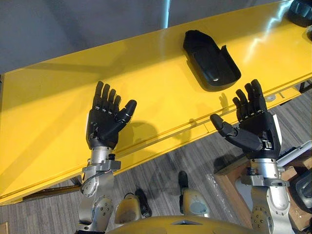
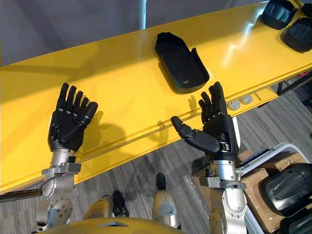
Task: Walk over and take three plastic housings, then place them on the shelf
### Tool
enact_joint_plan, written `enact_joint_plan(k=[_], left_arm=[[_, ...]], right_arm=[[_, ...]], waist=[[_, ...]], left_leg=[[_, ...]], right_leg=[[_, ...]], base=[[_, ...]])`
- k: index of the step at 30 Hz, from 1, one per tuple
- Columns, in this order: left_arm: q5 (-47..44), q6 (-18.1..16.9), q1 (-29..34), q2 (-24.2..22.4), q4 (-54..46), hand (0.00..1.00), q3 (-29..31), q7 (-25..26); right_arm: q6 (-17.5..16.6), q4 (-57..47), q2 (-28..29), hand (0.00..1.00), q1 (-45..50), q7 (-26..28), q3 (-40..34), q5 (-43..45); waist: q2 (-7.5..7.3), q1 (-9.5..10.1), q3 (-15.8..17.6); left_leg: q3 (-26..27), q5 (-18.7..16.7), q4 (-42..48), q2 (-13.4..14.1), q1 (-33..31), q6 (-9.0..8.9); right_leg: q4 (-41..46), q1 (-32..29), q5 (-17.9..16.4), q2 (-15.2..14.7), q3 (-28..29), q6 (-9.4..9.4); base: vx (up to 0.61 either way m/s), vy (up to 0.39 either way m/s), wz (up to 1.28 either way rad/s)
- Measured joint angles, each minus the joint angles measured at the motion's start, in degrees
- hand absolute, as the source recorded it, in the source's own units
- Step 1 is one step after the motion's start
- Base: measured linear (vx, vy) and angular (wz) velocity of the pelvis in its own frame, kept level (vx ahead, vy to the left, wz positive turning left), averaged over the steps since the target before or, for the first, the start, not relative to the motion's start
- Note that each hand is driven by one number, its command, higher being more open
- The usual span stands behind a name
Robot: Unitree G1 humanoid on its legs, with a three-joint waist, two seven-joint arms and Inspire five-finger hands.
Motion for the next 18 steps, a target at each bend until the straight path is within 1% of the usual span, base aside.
enact_joint_plan(k=[1,3,6,7,11,15,18], left_arm=[[0.0,0.0,0.0,0.0,0.1,1.00,0.0,0.1],[0.0,0.0,0.0,0.2,0.2,1.00,0.0,0.3],[0.0,0.9,0.1,1.1,0.2,1.00,0.0,0.5],[0.0,1.1,0.3,1.5,0.5,1.00,0.1,0.6],[0.0,1.4,0.7,1.5,2.3,1.00,0.2,0.6],[0.0,2.2,1.1,1.5,2.4,1.00,0.2,0.3],[0.0,2.4,1.1,1.5,2.4,1.00,0.2,-0.3]], right_arm=[[0.0,1.2,-0.5,1.00,-0.3,-1.4,0.0,-1.5],[0.1,2.6,-0.8,1.00,-1.2,-3.4,0.1,-1.7],[0.2,3.7,-0.9,1.00,-3.1,-6.7,0.0,-1.9],[0.4,3.8,-1.1,1.00,-4.1,-7.6,0.0,-3.2],[1.1,4.5,-3.6,1.00,-6.9,-8.8,-0.1,-3.9],[1.6,8.7,-5.0,1.00,-10.7,-10.7,-0.3,-4.1],[2.7,9.1,-5.1,1.00,-11.3,-11.7,-0.9,-6.1]], waist=[[0.23,0.13,-0.1],[0.46,0.43,-0.3],[0.49,1.28,-0.3],[0.49,1.38,-0.3],[0.54,1.77,-0.3],[0.64,2.27,-0.4],[1.26,2.73,-0.7]], left_leg=[[-0.1,-0.1,0.3,0.0,-0.1,0.04],[-0.4,-0.2,0.8,0.1,-0.6,0.10],[-0.8,-0.2,1.4,0.4,-0.9,0.10],[-1.1,-0.2,1.6,0.4,-0.9,0.10],[-1.5,-0.2,1.9,0.4,-1.0,0.13],[-2.0,0.0,1.9,0.4,-1.3,0.22],[-2.7,0.1,1.9,0.3,-1.9,0.28]], right_leg=[[0.0,0.0,0.0,0.0,-0.1,0.03],[0.0,0.0,0.2,0.0,-0.3,0.06],[0.0,0.1,0.3,0.1,-1.0,-0.07],[0.0,0.4,0.3,0.1,-1.2,-0.08],[0.1,0.6,0.3,0.1,-1.4,-0.09],[0.1,0.6,0.3,0.1,-2.1,-0.09],[0.1,0.5,0.3,0.0,-2.8,-0.13]], base=[[-0.05,-0.002,0.06],[-0.05,-0.006,0.06],[-0.08,-0.020,0.06],[-0.06,-0.019,0.07],[-0.05,-0.011,0.06],[-0.04,-0.012,0.05],[-0.02,-0.015,0.12]])
